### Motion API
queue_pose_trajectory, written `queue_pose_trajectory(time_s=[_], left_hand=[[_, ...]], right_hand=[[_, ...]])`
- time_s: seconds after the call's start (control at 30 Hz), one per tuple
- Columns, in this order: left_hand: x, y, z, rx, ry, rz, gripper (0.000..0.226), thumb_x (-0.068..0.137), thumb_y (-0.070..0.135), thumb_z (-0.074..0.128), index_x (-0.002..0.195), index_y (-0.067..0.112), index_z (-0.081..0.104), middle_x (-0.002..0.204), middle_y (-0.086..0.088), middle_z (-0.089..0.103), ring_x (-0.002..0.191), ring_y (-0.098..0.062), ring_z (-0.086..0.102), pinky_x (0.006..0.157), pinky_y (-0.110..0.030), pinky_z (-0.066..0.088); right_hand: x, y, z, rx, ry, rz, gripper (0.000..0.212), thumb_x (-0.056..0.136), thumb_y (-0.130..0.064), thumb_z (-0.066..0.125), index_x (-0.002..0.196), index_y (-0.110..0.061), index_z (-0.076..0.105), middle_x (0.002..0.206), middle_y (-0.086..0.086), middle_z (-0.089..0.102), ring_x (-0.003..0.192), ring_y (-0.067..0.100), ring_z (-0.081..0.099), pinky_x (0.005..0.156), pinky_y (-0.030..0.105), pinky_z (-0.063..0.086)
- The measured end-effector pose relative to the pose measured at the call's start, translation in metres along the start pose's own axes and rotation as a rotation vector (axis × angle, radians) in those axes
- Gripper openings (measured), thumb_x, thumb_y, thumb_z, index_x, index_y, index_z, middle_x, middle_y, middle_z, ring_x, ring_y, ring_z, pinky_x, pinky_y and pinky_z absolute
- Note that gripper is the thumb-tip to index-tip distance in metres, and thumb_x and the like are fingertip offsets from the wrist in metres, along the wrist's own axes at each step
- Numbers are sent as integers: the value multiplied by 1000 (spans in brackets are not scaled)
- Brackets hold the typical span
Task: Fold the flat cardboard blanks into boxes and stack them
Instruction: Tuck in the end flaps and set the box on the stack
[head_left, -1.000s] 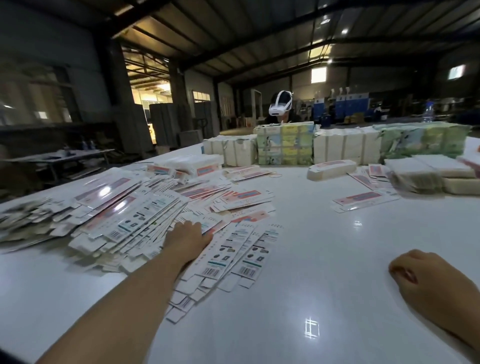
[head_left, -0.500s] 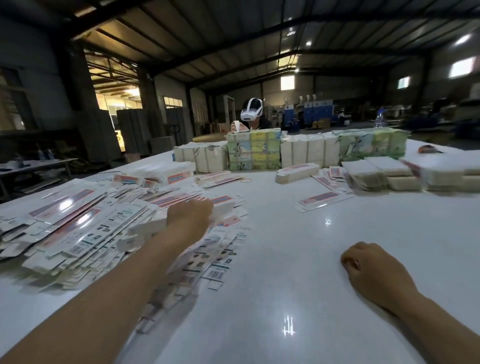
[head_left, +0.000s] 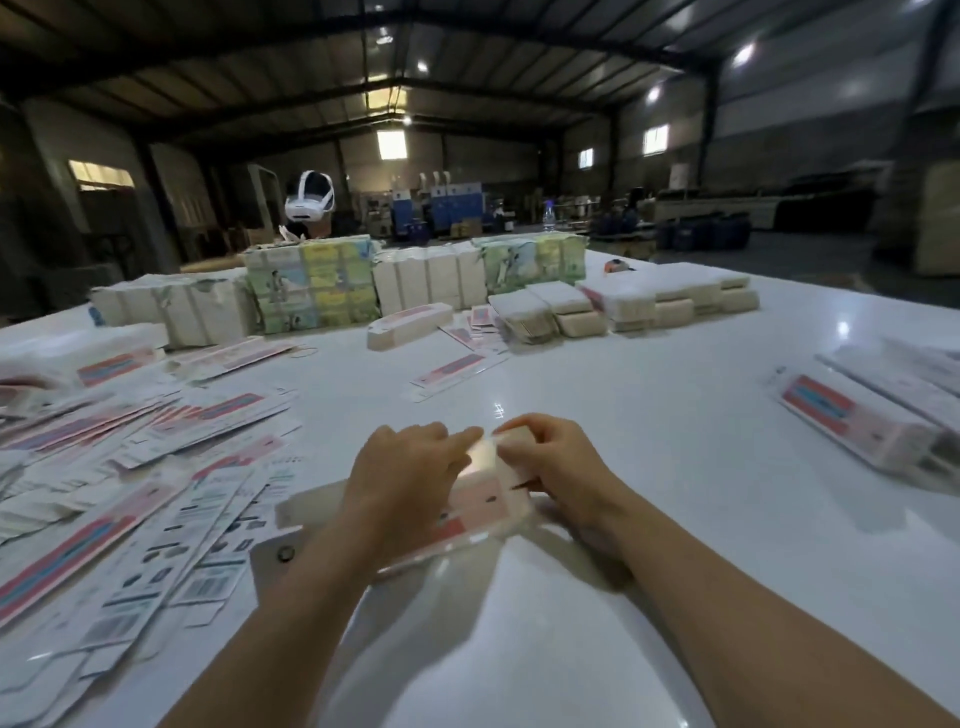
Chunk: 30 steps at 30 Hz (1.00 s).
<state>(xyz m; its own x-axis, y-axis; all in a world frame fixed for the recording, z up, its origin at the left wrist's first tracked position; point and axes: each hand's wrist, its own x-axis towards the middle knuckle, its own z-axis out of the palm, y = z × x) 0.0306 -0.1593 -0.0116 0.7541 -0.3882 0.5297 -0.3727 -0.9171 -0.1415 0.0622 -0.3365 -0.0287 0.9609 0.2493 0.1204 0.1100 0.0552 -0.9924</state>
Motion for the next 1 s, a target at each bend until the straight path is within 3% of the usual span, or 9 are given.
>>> queue_pose_trajectory(time_s=[0.1, 0.2, 0.3, 0.43, 0.57, 0.77, 0.87, 0.93, 1.0], left_hand=[[-6, 4, 7, 110, -120, -60, 86, 78, 75, 40, 146, 23, 30, 139, 2, 45, 122, -22, 44, 100, -42, 29], [-7, 3, 16, 124, -156, -76, 104, 71, 78, 46, 150, 19, 13, 150, 5, 28, 134, -16, 27, 112, -41, 12], [-4, 4, 16, 67, -102, -84, 99, 76, 70, 53, 150, 15, 18, 147, 2, 33, 130, -19, 32, 108, -34, 21], [-5, 3, 10, -104, -26, -188, 86, 78, 63, 59, 145, 18, 30, 139, 4, 44, 122, -17, 39, 94, -29, 35], [-9, 9, 4, -152, -16, -185, 74, 79, 59, 61, 139, 22, 39, 127, 5, 53, 112, -16, 46, 85, -30, 40], [-9, 17, -2, -193, 11, -157, 63, 80, 54, 65, 131, 23, 45, 113, -1, 60, 97, -20, 50, 77, -30, 36], [-9, 15, -3, -176, -14, -210, 62, 84, 56, 58, 134, 24, 41, 117, 1, 56, 102, -20, 49, 76, -31, 36], [-9, 10, -6, -211, -3, -281, 59, 86, 55, 54, 133, 22, 41, 120, 1, 51, 103, -21, 50, 74, -32, 38], [-8, 6, -8, -225, 3, -345, 54, 87, 55, 51, 128, 22, 43, 118, 1, 49, 100, -21, 51, 70, -31, 39]], right_hand=[[6, 3, -2, 42, 97, 25, 15, 76, -10, 62, 82, -20, 72, 77, 4, 67, 68, 19, 63, 59, 36, 50], [12, 4, -4, 77, 180, -2, 16, 80, -4, 63, 86, -16, 70, 83, 6, 67, 68, 18, 62, 53, 26, 51], [13, 3, -6, 233, 130, 32, 16, 83, -4, 64, 95, -14, 68, 83, 8, 68, 67, 19, 64, 55, 28, 53], [10, 0, -13, 439, -81, 118, 28, 84, 11, 50, 101, -5, 67, 87, 13, 72, 74, 24, 70, 62, 33, 57], [5, 0, -11, 342, -67, 161, 36, 82, 17, 45, 100, -6, 66, 91, 15, 71, 77, 25, 70, 57, 29, 55], [-3, 1, -7, 193, -27, 132, 19, 83, 0, 63, 99, -11, 68, 91, 13, 74, 75, 23, 70, 51, 26, 54], [-4, -1, -2, 165, 174, 13, 14, 89, -11, 60, 102, -11, 62, 95, 13, 70, 78, 24, 69, 59, 32, 56], [-4, -2, 0, -42, 433, -197, 12, 89, -11, 60, 100, -16, 58, 99, 4, 62, 86, 20, 62, 69, 32, 56], [-8, -3, 4, -293, 542, -424, 12, 86, -10, 65, 93, -19, 61, 97, 0, 56, 88, 17, 56, 76, 27, 50]])
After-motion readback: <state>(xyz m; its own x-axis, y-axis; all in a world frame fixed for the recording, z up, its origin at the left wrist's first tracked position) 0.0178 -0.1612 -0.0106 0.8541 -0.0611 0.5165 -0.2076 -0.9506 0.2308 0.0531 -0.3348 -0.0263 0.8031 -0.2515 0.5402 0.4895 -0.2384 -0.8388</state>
